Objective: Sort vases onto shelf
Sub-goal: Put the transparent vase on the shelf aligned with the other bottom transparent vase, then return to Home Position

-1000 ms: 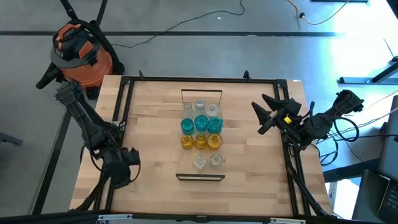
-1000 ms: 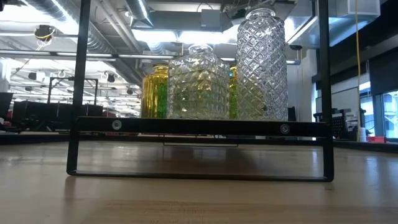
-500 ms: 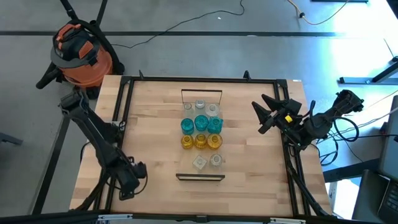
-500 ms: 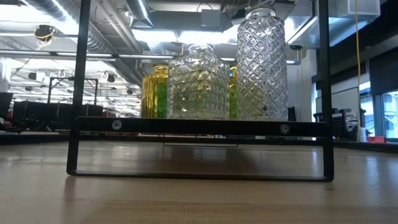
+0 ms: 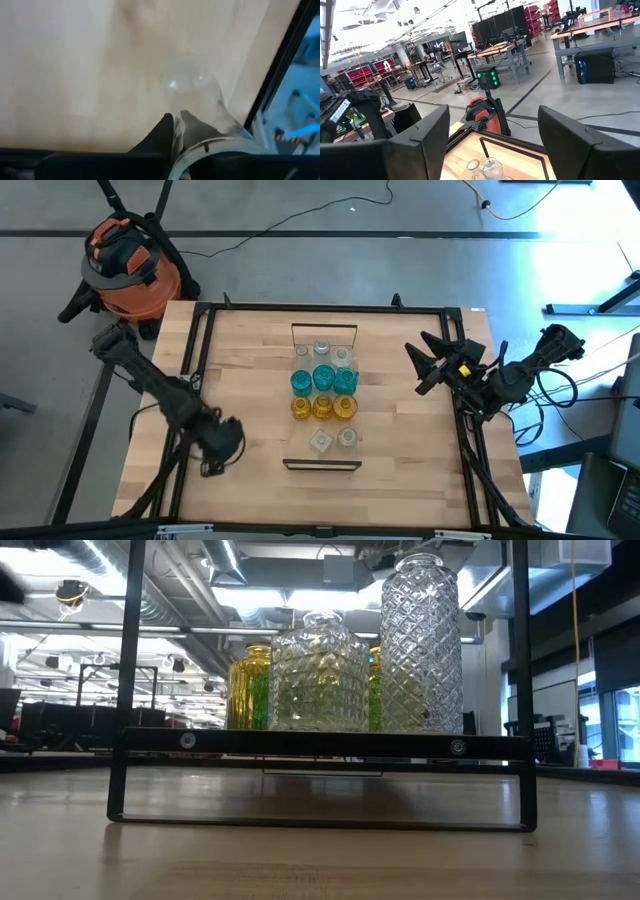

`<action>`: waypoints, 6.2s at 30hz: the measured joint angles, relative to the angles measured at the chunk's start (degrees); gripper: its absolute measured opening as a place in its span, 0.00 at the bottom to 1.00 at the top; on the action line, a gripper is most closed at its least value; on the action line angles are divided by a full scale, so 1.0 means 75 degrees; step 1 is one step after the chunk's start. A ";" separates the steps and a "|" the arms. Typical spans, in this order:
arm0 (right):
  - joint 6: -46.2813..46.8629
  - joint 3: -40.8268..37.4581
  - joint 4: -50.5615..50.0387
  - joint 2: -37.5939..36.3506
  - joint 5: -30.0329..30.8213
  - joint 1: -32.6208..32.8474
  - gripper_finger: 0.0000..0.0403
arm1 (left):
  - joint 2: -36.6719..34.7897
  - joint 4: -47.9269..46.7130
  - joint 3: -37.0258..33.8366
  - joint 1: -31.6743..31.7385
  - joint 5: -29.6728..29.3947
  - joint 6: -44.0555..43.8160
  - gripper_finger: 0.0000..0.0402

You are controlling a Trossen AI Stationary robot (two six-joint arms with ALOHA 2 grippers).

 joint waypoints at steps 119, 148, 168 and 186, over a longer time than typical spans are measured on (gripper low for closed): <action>-0.1897 0.0006 0.1668 -0.0056 -0.2715 0.0006 0.65 | 0.3241 -0.1489 0.8071 0.3891 -0.3307 0.3128 0.31; -0.2402 -0.5738 1.1044 -0.3065 -0.5949 -0.3129 0.35 | -0.6146 0.7556 -0.1818 0.2481 -0.7468 0.4531 0.31; -0.2720 -0.7431 0.9420 -0.6320 -0.4704 -0.3899 0.29 | -0.9936 0.8292 -0.4681 0.2540 -0.7026 0.4951 0.31; 0.1898 -0.7431 0.3211 -0.6312 -0.3454 -0.3899 0.29 | -0.9927 0.9708 -0.7452 0.3207 -0.5153 0.2265 0.31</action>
